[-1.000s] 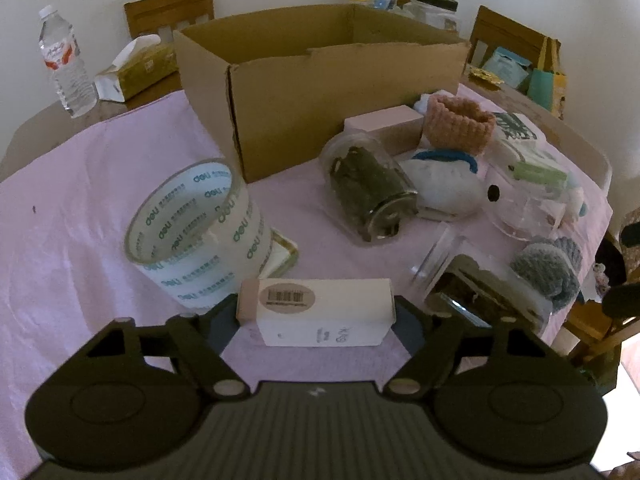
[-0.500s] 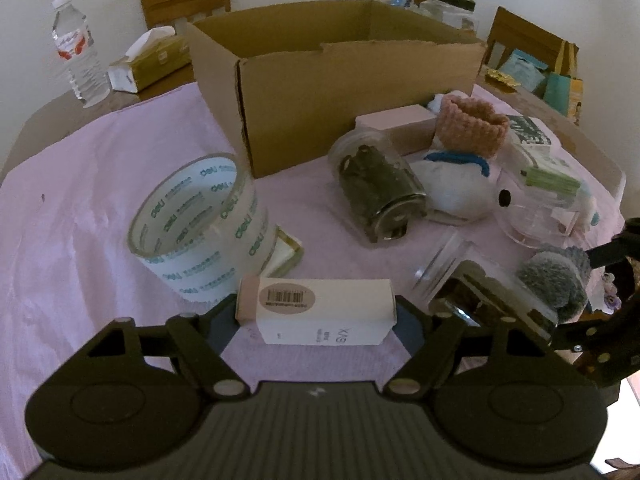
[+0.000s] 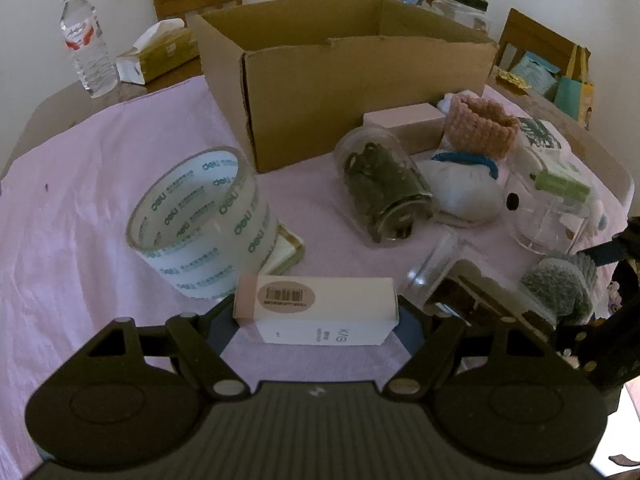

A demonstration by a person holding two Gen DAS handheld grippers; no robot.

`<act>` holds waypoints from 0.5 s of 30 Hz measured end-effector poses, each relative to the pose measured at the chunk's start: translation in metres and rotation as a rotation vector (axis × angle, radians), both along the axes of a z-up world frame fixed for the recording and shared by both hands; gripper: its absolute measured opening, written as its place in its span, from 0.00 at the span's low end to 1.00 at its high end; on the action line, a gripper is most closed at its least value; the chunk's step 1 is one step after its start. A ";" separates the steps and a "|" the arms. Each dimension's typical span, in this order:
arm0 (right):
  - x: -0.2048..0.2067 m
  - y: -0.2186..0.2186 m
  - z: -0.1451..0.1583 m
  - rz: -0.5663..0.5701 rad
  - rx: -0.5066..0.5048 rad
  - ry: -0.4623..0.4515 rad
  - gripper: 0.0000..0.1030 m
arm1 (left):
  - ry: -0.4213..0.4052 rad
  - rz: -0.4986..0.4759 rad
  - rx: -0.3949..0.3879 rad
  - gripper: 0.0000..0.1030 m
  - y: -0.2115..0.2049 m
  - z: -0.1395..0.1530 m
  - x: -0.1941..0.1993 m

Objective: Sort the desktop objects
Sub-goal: 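Grasp the grey knit sock with the right tool while the left holds the white box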

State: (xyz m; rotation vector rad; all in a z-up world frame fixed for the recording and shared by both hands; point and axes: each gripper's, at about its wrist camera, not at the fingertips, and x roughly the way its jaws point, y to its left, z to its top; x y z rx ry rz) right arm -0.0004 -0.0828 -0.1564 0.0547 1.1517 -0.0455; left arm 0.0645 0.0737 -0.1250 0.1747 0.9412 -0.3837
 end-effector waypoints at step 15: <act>-0.001 0.013 -0.005 0.016 -0.016 -0.056 1.00 | 0.000 0.002 -0.008 0.78 0.000 -0.002 0.002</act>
